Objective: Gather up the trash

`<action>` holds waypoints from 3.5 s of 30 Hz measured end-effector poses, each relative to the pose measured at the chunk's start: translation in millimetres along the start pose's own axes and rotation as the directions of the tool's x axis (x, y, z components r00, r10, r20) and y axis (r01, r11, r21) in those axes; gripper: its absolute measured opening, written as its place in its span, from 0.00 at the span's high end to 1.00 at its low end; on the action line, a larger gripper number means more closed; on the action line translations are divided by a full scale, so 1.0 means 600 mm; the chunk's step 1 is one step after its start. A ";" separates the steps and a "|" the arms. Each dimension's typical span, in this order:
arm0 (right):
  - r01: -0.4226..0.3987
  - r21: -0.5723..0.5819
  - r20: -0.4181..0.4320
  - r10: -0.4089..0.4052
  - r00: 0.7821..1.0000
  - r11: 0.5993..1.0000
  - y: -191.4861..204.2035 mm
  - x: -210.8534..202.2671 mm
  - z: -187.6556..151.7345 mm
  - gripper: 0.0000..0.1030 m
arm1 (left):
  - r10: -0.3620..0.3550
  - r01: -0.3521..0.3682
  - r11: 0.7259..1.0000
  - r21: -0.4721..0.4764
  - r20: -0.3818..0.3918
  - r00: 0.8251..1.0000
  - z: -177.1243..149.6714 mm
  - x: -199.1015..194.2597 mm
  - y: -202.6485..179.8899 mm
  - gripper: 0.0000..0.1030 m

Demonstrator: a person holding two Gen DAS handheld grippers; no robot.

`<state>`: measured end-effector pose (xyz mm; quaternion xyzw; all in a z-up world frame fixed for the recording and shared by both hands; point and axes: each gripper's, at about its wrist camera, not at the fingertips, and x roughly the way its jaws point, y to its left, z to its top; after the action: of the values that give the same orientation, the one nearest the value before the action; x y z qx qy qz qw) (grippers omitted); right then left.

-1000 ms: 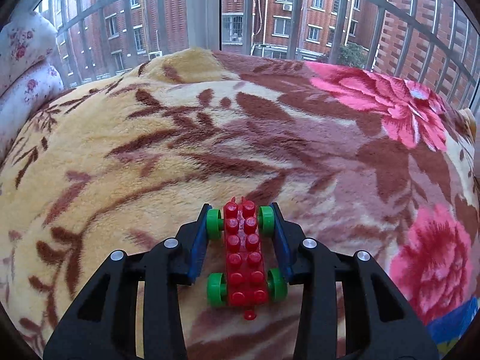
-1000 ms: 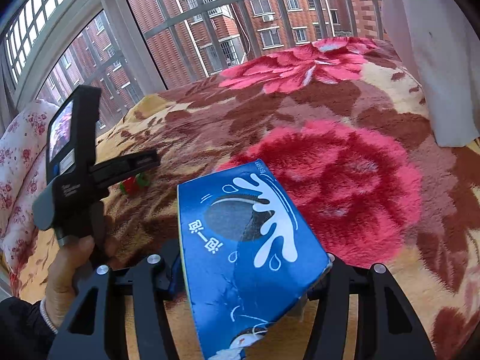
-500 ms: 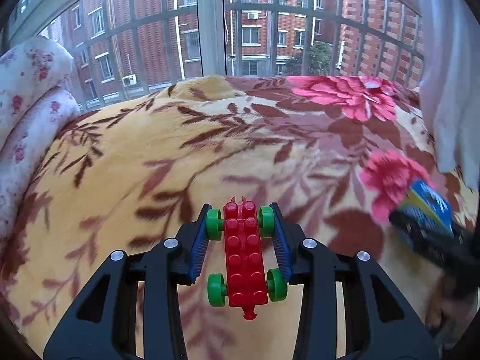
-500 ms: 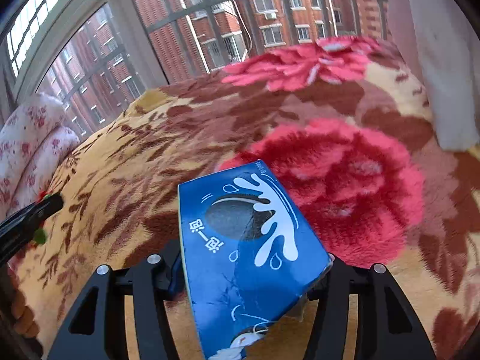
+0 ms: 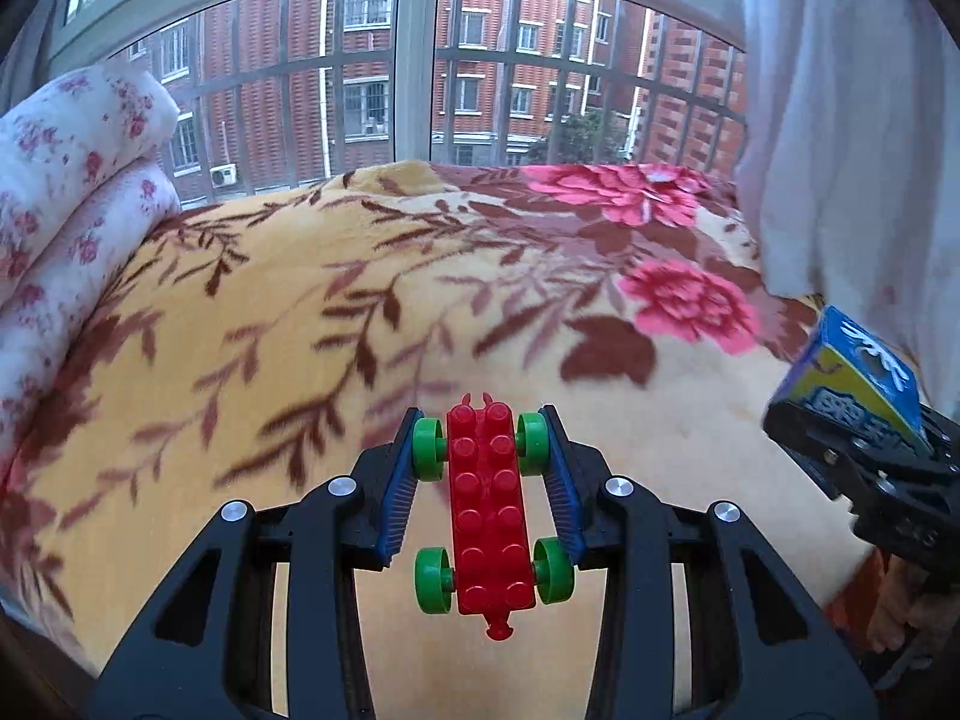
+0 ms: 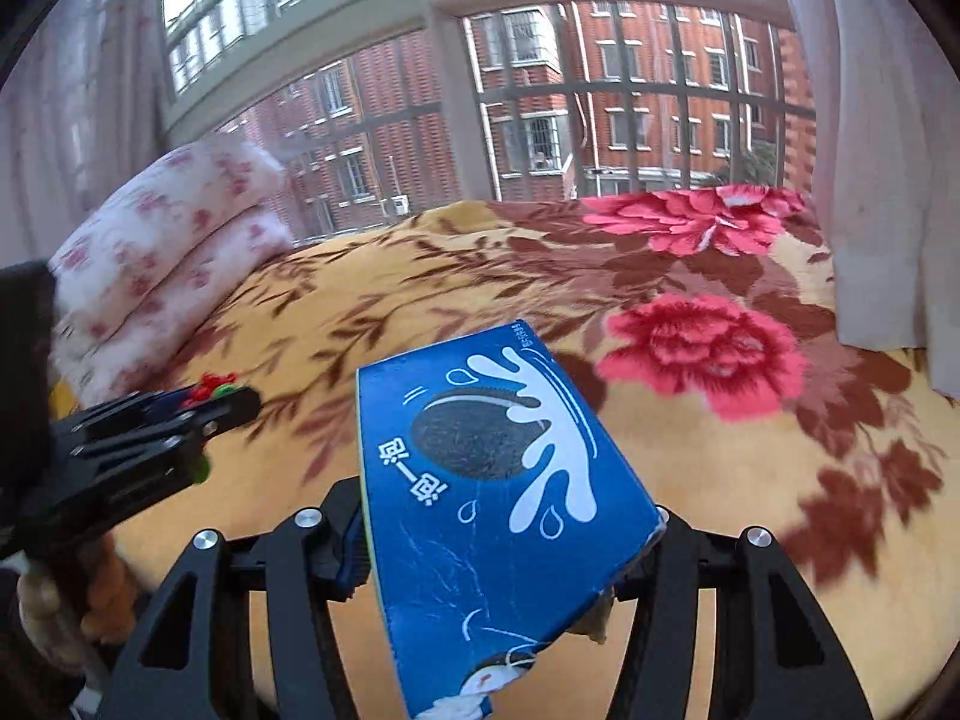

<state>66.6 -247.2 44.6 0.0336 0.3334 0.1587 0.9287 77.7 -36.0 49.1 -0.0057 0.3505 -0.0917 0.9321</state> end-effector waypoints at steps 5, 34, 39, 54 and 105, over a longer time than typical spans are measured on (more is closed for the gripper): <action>-0.014 -0.026 -0.001 0.014 1.000 1.000 0.049 -0.088 -0.079 0.46 | -0.052 0.052 0.999 0.013 -0.004 0.999 -0.065 -0.064 -0.004 0.63; -0.019 -0.021 -0.483 0.006 0.876 1.000 0.115 0.005 -0.409 0.46 | -0.053 0.067 0.998 0.011 -0.481 0.875 -0.396 0.025 -0.029 0.63; -0.020 -0.020 -0.509 0.007 0.861 1.000 0.114 0.020 -0.413 0.41 | -0.043 0.055 0.998 0.011 -0.497 0.867 -0.399 0.034 -0.027 0.61; 0.038 -0.015 -0.462 -0.040 0.886 0.999 0.086 -0.021 -0.403 0.22 | -0.005 0.018 1.000 0.023 -0.466 0.885 -0.386 0.010 -0.020 0.25; 0.205 0.044 -0.025 -0.204 0.979 0.978 0.083 -0.102 -0.139 0.05 | 0.061 -0.064 0.996 -0.062 -0.047 0.997 -0.128 -0.088 0.038 0.09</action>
<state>-44.2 -223.0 25.5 0.0190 0.3482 0.0551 0.9356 -7.5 -0.4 23.7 -0.0222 0.3743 -0.0515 0.9256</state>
